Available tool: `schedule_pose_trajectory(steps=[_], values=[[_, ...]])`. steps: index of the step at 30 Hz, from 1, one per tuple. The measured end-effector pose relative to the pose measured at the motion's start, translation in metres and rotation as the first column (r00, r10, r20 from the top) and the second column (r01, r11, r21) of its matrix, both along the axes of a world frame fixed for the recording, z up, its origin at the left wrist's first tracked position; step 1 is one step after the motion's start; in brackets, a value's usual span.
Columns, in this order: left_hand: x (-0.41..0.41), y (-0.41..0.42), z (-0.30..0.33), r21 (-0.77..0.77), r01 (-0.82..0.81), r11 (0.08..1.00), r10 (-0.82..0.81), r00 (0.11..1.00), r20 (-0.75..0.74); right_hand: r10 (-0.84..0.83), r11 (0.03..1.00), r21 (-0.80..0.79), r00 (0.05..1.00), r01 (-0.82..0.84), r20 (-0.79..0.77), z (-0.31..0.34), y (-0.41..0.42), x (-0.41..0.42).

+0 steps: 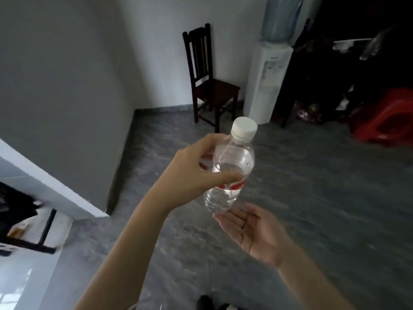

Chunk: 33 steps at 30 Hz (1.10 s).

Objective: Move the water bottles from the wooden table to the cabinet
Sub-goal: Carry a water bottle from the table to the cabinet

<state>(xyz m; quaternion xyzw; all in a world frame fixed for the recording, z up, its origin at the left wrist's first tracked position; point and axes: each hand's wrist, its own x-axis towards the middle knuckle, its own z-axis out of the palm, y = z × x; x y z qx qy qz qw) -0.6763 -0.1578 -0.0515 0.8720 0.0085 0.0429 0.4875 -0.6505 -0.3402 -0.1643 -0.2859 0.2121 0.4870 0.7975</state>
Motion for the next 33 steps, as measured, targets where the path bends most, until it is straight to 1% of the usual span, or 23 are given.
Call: schedule_pose_trajectory(steps=[8,11,16,21,25,33], values=[[0.039,0.002,-0.001,-0.052,0.095,0.994,-0.092,0.994,0.056,-0.125,0.992,-0.007,0.992,0.125,0.035,0.010,-0.008,0.015],[0.059,-0.003,-0.002,-0.029,0.127,0.992,-0.125,0.991,0.052,-0.127,0.992,-0.004,0.991,0.127,0.044,0.011,-0.013,0.024],[0.107,-0.014,0.004,0.072,0.234,0.970,-0.235,0.972,0.018,-0.193,0.981,0.016,0.981,0.193,0.035,0.008,-0.022,0.051],[0.162,-0.026,0.013,0.111,0.295,0.949,-0.298,0.954,0.019,-0.247,0.969,0.043,0.967,0.244,0.070,0.008,-0.040,0.103],[0.220,-0.043,0.018,0.086,0.304,0.949,-0.307,0.952,0.017,-0.258,0.966,0.037,0.961,0.256,0.101,0.012,-0.053,0.155],[0.330,-0.081,0.026,0.099,0.340,0.935,-0.342,0.940,0.001,-0.305,0.952,0.012,0.948,0.305,0.087,0.018,-0.093,0.262]])
